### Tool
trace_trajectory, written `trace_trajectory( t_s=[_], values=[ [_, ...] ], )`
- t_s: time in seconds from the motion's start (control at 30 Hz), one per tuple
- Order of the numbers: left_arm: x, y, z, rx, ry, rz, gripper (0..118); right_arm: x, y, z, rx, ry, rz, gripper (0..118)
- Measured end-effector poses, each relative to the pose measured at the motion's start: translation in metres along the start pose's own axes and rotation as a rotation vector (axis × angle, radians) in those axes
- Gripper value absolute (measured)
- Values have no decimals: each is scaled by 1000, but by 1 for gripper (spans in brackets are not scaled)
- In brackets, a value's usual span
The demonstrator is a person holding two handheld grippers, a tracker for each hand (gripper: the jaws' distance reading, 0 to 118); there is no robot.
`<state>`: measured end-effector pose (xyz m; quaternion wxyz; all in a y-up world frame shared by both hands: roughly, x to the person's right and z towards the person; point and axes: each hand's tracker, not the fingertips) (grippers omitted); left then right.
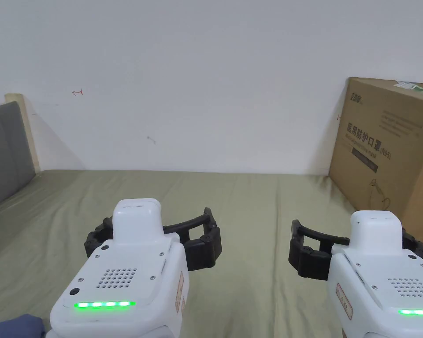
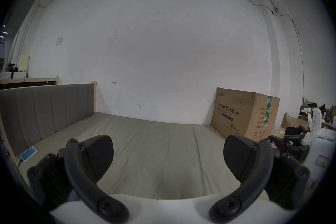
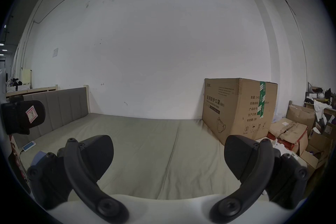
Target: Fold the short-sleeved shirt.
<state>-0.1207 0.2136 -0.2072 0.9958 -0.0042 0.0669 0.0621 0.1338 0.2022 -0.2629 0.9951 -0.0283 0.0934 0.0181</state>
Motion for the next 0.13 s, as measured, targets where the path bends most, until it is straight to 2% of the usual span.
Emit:
trace_trajectory(
  t_s=[0.13],
  values=[
    [2,1,0,3,22,-15,118,1,-1,0,1,-2,-5,118]
  ],
)
